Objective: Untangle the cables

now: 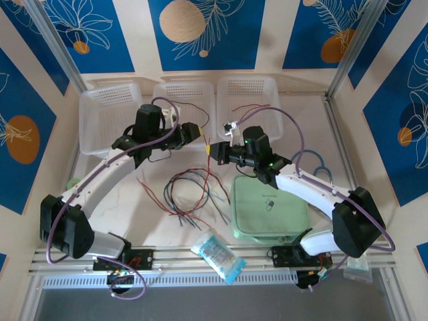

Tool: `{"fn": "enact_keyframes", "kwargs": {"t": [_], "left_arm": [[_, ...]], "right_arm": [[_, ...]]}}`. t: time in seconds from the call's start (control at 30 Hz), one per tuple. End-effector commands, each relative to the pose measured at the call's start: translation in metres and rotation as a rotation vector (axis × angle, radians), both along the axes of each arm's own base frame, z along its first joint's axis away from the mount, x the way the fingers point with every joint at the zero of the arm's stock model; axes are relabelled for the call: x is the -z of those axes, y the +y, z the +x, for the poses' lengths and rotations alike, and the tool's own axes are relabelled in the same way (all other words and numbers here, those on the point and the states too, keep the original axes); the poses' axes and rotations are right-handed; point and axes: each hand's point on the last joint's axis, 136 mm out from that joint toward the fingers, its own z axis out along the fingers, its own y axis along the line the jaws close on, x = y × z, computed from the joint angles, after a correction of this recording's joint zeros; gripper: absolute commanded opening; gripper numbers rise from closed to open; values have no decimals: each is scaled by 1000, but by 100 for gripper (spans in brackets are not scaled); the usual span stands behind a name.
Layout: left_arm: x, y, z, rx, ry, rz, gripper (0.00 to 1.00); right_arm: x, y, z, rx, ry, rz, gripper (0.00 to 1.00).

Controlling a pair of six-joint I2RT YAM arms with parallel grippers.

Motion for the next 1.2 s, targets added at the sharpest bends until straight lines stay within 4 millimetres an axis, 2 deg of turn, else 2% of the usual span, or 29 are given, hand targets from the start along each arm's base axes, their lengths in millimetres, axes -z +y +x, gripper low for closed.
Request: {"fn": "enact_keyframes", "kwargs": {"t": [0.0, 0.23, 0.4, 0.43, 0.57, 0.6, 0.67, 0.73, 1.0, 1.17], "left_arm": [[-18, -14, 0, 40, -33, -50, 49], [-13, -19, 7, 37, -29, -58, 39], [-10, -25, 5, 51, -22, -61, 27], [-9, -26, 4, 54, -21, -60, 24], [-9, -23, 4, 41, -34, -46, 0], [-10, -22, 4, 36, -39, -40, 0], [-13, -20, 4, 31, -49, -33, 0], [-13, -20, 3, 31, -47, -34, 0], [-15, -20, 3, 31, -45, -40, 0], [-17, -20, 2, 32, -46, -39, 0]], "right_arm": [[-22, 6, -3, -50, -62, 46, 0], [-25, 9, -2, -69, -64, 56, 0], [-25, 12, -2, -78, -59, 58, 0], [-26, 12, -2, -78, -59, 59, 0], [-26, 11, 0, -76, -55, 62, 0], [-25, 10, 1, -72, -49, 63, 3], [-25, 7, 2, -71, -35, 77, 17], [-24, 5, 4, -73, -19, 91, 22], [-25, -1, 9, -62, -6, 115, 25], [-23, 1, 16, -72, 30, 136, 34]]}}
